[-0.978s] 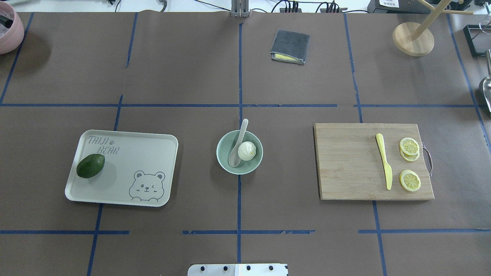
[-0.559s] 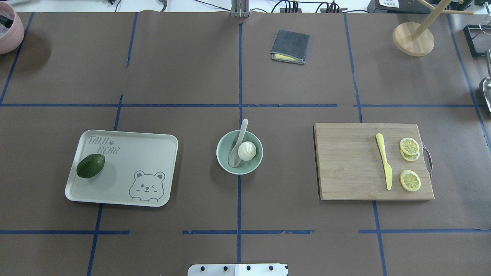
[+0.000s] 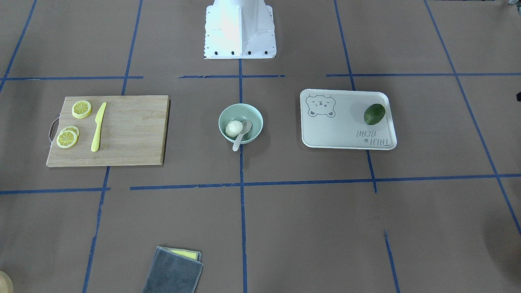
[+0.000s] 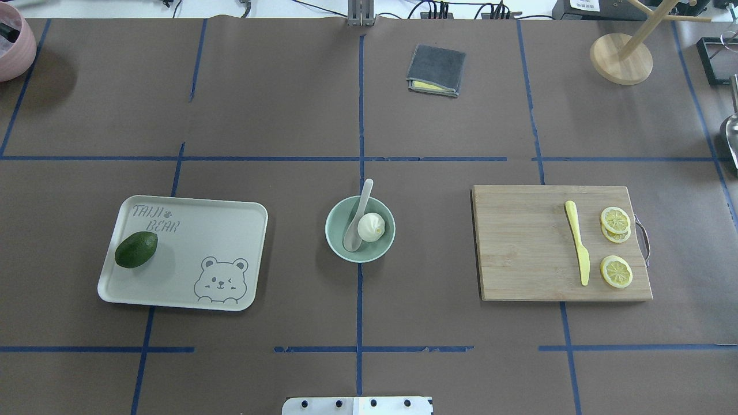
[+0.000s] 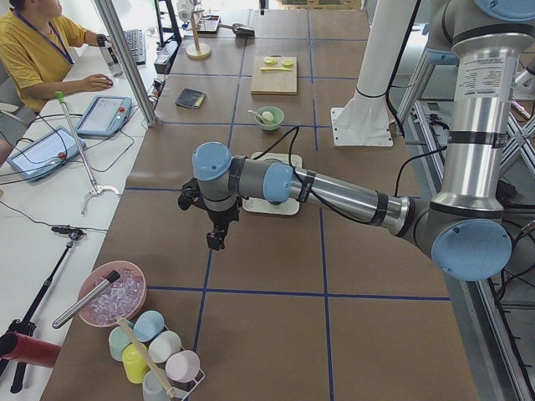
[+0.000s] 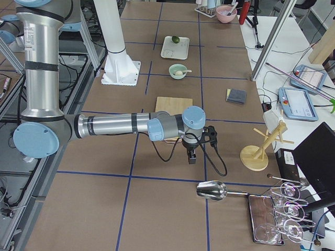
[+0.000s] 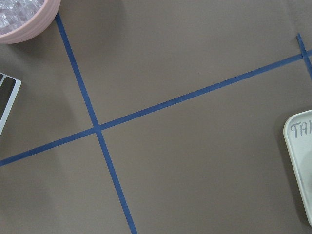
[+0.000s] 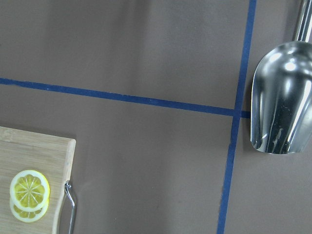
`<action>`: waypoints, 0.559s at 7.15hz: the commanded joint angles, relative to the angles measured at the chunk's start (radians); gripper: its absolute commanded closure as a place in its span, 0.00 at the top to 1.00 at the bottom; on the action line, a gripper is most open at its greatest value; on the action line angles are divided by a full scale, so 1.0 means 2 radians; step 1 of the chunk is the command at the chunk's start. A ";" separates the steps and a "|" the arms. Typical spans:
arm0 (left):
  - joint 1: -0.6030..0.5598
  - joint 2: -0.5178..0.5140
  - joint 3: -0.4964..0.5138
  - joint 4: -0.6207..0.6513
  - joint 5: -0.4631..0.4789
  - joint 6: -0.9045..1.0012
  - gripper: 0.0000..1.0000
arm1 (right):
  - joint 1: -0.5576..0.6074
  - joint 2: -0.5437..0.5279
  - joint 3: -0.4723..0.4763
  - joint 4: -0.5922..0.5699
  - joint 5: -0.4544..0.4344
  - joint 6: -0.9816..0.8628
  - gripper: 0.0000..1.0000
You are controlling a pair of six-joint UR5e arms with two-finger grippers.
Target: Put spoon and bun in bowl
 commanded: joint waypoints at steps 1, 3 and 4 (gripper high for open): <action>0.000 -0.004 0.009 0.000 0.003 0.000 1.00 | -0.013 0.000 0.000 -0.001 0.001 0.000 1.00; 0.000 -0.009 0.013 -0.001 0.026 -0.003 1.00 | -0.016 0.012 0.000 -0.017 0.001 0.000 1.00; -0.011 -0.010 0.032 -0.002 0.026 0.002 1.00 | -0.011 0.012 0.000 -0.030 0.001 -0.003 1.00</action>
